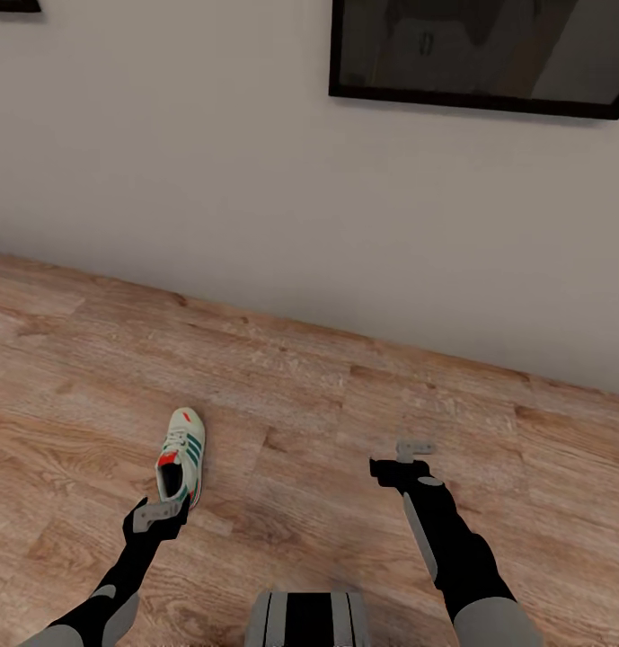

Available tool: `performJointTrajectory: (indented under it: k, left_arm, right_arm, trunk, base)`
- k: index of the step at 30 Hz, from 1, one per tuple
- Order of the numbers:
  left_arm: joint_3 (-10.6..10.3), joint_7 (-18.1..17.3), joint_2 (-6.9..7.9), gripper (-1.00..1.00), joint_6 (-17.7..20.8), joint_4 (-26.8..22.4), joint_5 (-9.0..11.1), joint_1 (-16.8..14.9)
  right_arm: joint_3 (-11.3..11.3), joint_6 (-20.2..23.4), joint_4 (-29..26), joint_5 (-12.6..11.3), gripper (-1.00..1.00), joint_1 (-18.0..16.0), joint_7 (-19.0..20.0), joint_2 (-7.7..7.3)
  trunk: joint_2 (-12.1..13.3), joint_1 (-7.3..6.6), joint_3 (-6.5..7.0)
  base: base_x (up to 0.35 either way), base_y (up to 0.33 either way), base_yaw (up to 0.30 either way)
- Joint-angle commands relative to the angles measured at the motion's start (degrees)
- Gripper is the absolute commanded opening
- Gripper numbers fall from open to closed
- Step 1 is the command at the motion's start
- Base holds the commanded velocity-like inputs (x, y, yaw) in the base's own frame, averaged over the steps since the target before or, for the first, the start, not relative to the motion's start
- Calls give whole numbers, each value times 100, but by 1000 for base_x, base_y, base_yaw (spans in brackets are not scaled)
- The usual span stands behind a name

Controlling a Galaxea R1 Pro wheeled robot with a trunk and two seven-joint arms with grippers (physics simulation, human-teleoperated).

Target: Pick up the two gym shoes and the two sandals from the corridor floor and place them onto the hallstand (shoe rack) in the corridor, making sure they are on the rack and not on the floor. Arrange them so the two gym shoes are next to each other and the two sandals are next to each other.

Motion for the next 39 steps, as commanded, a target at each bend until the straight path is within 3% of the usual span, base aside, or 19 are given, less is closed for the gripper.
performJointTrajectory:
  k: [1,7,21,34,39]
  left_arm:
    - [-25,-39,3,100,-13,1,62,-3]
    - [33,-39,4,100,-13,-3,68,-3]
    - [69,-23,5,100,-13,-4,78,-3]
    - [124,-21,-10,100,-13,-4,79,-3]
    - [130,-19,-28,100,-13,-2,83,-3]
  right_arm:
    - [-7,33,-8,39,100,-2,3,5]
    - [3,33,-9,39,100,-2,5,5]
    - [13,33,-76,39,100,-2,-5,5]
    - [59,25,-1022,91,100,-2,-42,7]
    - [290,27,-1294,97,100,-2,-36,5]
  trunk:
    - [-3,1,-36]
    - [-4,4,-102]
    - [-4,4,-113]
    - [-4,4,-113]
    - [-4,4,-113]
  base:
    - [0,0,0]
    - [0,0,0]
    - [58,-49,0]
    - [36,-33,18]
    - [1,0,2]
